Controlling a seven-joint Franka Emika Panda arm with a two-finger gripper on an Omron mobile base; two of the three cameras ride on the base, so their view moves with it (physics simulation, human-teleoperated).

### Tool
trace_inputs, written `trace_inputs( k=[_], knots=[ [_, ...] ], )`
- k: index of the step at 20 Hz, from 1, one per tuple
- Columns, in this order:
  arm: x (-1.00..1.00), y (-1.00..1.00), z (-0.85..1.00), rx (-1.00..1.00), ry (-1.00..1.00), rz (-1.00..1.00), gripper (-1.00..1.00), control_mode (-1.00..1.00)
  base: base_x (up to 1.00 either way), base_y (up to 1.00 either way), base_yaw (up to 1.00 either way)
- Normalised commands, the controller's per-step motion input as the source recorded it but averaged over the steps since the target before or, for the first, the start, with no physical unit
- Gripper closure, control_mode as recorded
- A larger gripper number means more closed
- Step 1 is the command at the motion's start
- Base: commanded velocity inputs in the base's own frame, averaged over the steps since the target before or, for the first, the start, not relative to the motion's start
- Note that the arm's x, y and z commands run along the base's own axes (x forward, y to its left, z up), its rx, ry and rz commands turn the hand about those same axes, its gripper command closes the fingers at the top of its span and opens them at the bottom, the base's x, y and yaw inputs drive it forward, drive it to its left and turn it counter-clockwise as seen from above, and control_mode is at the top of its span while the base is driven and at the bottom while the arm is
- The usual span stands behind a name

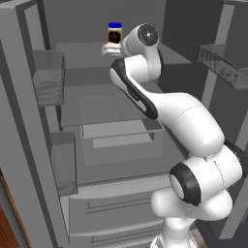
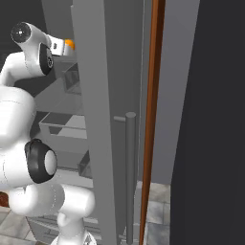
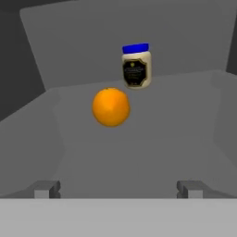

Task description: Pick the mango and orange from the fridge and place them on the plate next to the blender to make a fruit smoothie.

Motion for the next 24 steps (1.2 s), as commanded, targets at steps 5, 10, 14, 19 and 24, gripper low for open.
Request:
trace_inputs(
  k=[5,10,14,19,24],
  knots=[
    [0.45,0.01,0.00,0.00,0.04,-0.05,-1.00,-1.00,0.00,0.00,0.00],
    [0.40,0.00,0.00,0.00,0.05,-0.04,-1.00,-1.00,0.00,0.00,0.00],
    [0.42,0.15,0.00,0.00,0.07,-0.03,-1.00,-1.00,0.00,0.00,0.00],
    [0.39,0.15,-0.04,0.00,0.02,-0.01,-1.00,-1.00,0.00,0.00,0.00],
    [0.42,0.10,-0.06,0.00,0.00,0.00,-1.00,-1.00,0.00,0.00,0.00]
  ],
)
